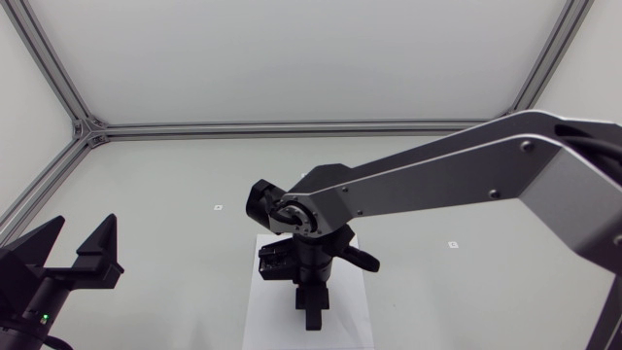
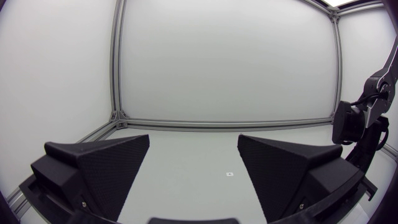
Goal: Pick up the orange 2x2 brick with the right arm and stack it on top of the green 2x2 brick in the center
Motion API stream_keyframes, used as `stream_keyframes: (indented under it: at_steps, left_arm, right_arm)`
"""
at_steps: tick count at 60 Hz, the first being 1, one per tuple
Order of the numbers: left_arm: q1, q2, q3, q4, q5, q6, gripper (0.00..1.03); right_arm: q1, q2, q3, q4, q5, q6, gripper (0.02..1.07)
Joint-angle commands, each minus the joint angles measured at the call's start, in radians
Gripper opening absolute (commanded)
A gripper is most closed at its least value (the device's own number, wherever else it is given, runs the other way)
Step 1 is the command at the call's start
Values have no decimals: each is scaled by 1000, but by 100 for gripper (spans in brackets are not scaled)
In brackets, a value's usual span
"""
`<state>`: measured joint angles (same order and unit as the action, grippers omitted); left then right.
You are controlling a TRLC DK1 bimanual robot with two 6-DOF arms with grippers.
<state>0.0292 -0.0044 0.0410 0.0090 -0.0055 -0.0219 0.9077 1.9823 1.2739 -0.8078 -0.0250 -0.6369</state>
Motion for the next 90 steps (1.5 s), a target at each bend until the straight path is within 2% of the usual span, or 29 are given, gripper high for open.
stream_keyframes:
  at_steps: [1,33,42,50,78,84,90]
  left_arm:
    - [3,-8,-41,-15,4,13,99]
    - [3,-8,-41,-15,4,13,99]
    - [3,-8,-41,-14,4,13,99]
    - [3,-8,-41,-15,4,13,99]
    - [3,-8,-41,-14,4,13,99]
    - [3,-8,-41,-15,4,13,99]
    - [3,-8,-41,-14,4,13,99]
  right_arm:
    - [-4,-10,-30,4,0,-18,47]
    - [-12,3,-47,27,-1,-27,47]
    - [-12,3,-51,27,0,-38,56]
    - [-16,4,-47,30,-1,-43,56]
    - [-16,-23,-39,27,-4,-26,88]
    - [-18,-48,-36,16,-9,-20,101]
    - [-21,-85,-34,6,-18,-6,102]
